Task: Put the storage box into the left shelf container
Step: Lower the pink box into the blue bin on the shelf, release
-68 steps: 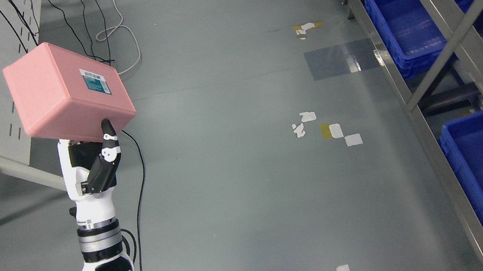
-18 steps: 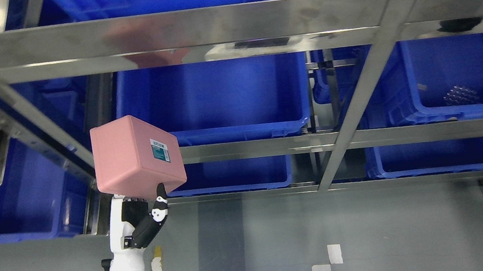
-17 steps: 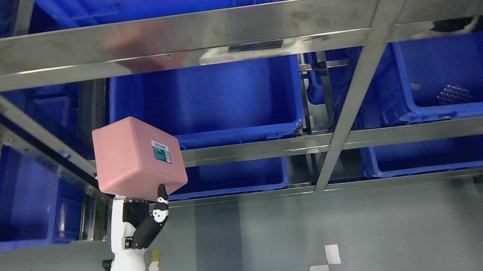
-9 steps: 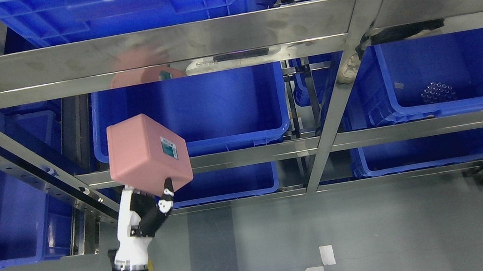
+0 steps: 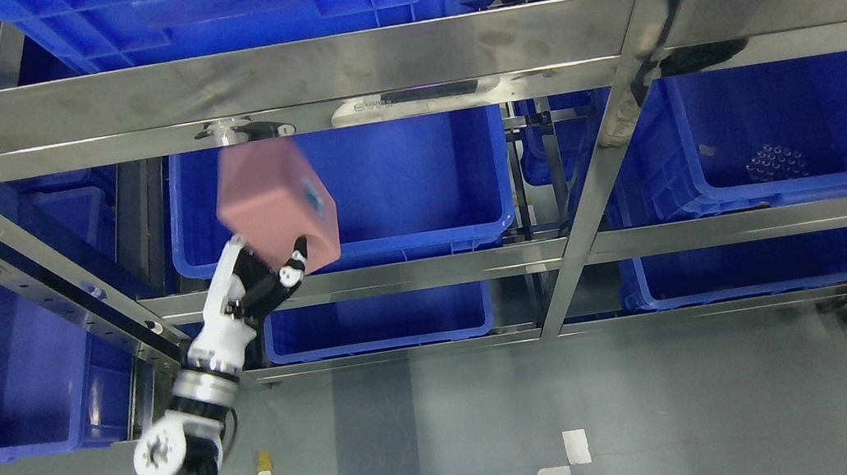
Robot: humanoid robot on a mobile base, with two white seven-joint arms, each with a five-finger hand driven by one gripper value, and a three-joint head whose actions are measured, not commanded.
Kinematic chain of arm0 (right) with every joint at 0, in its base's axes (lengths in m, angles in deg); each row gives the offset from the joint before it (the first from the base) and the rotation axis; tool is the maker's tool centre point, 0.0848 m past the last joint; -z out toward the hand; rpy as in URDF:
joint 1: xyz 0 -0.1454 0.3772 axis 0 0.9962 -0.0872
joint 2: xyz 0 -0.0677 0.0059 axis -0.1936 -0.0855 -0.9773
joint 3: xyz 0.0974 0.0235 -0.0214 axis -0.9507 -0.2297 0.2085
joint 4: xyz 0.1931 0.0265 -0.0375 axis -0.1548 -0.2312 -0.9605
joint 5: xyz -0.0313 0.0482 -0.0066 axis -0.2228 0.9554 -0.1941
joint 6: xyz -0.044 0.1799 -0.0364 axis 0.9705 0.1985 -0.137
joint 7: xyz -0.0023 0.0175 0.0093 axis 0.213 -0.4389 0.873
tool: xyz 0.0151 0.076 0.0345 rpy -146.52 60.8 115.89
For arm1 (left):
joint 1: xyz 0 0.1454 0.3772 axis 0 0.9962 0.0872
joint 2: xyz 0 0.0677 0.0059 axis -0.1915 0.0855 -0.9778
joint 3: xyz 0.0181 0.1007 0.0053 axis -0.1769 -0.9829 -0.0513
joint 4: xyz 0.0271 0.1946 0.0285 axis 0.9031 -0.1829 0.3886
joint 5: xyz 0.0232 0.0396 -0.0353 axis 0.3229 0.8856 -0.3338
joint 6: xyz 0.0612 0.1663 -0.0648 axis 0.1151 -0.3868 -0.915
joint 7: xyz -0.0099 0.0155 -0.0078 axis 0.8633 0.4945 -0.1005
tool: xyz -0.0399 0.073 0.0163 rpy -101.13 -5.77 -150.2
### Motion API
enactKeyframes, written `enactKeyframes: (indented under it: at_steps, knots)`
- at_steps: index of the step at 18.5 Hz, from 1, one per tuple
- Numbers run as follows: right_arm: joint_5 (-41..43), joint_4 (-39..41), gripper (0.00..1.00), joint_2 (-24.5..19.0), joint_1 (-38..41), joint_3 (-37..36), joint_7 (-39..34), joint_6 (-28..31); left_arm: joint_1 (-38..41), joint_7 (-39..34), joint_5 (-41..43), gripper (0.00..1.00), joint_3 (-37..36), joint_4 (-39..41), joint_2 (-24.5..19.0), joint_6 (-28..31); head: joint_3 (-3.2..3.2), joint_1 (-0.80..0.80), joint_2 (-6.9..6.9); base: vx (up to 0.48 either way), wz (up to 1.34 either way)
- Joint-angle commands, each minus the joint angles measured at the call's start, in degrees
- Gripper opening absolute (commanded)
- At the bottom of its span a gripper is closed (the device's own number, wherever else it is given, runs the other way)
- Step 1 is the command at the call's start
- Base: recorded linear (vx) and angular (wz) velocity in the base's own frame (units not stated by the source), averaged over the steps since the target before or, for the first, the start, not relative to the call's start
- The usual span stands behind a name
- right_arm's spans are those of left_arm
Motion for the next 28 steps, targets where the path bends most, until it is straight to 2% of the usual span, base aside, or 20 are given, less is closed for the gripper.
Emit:
enactKeyframes:
  at_steps: [1,4,11,12,14,17,19,21,22,23,25,28]
  knots:
    - [1.2,1.0,1.0,1.0,-0.3,0.0,0.3,0.0,-14.6,7.6,18.4,0.1,-4.0,-18.1,-3.2,1.3,0.0,0.0,0.0,0.0,0.0]
    - [1.2,1.0,1.0,1.0,-0.3,0.0,0.3,0.0,-20.3,9.0,27.9,0.1,-4.7,-24.3,-3.1,0.7,0.0,0.0,0.0,0.0,0.0]
    - [1.2,1.0,1.0,1.0,-0.3,0.0,0.3,0.0,-26.7,8.9,40.2,0.11,-7.2,-27.9,-2.6,-0.8,0.0,0.0,0.0,0.0,0.0]
    - [1.2,1.0,1.0,1.0,-0.3,0.0,0.4,0.0,-27.1,8.9,41.2,0.16,-8.0,-28.2,-2.6,-0.8,0.0,0.0,0.0,0.0,0.0]
    - [1.2,1.0,1.0,1.0,-0.3,0.0,0.4,-0.1,-27.8,8.7,43.9,0.36,-9.1,-28.9,-2.6,-0.7,0.0,0.0,0.0,0.0,0.0]
    - [1.2,1.0,1.0,1.0,-0.2,0.0,0.4,-0.1,-27.8,8.3,46.1,0.58,-8.9,-28.8,-2.6,-0.7,0.0,0.0,0.0,0.0,0.0]
    - [1.2,1.0,1.0,1.0,-0.3,0.0,0.3,0.0,-27.8,8.1,45.5,0.8,-7.5,-27.7,-2.0,-0.7,0.0,0.0,0.0,0.0,0.0]
    - [1.2,1.0,1.0,1.0,-0.3,-0.1,0.3,0.0,-27.5,6.6,44.5,0.99,1.3,-24.6,2.6,-0.7,0.0,0.0,0.0,0.0,0.0]
    - [1.2,1.0,1.0,1.0,-0.2,0.0,0.3,0.0,-26.7,5.7,41.5,0.99,7.8,-23.0,3.8,-0.7,0.0,0.0,0.0,0.0,0.0]
    - [1.2,1.0,1.0,1.0,-0.2,0.0,0.3,0.0,-25.4,5.3,35.3,0.99,9.3,-21.4,3.8,-0.8,0.0,0.0,0.0,0.0,0.0]
    - [1.2,1.0,1.0,1.0,-0.2,0.0,0.4,0.0,-22.6,2.0,24.7,0.99,9.4,-18.2,3.8,-0.7,0.0,0.0,0.0,0.0,0.0]
    - [1.2,1.0,1.0,1.0,-0.2,0.0,0.4,-0.1,-14.6,-8.4,19.5,1.0,9.3,-9.4,3.8,-1.0,0.0,0.0,0.0,0.0,0.0]
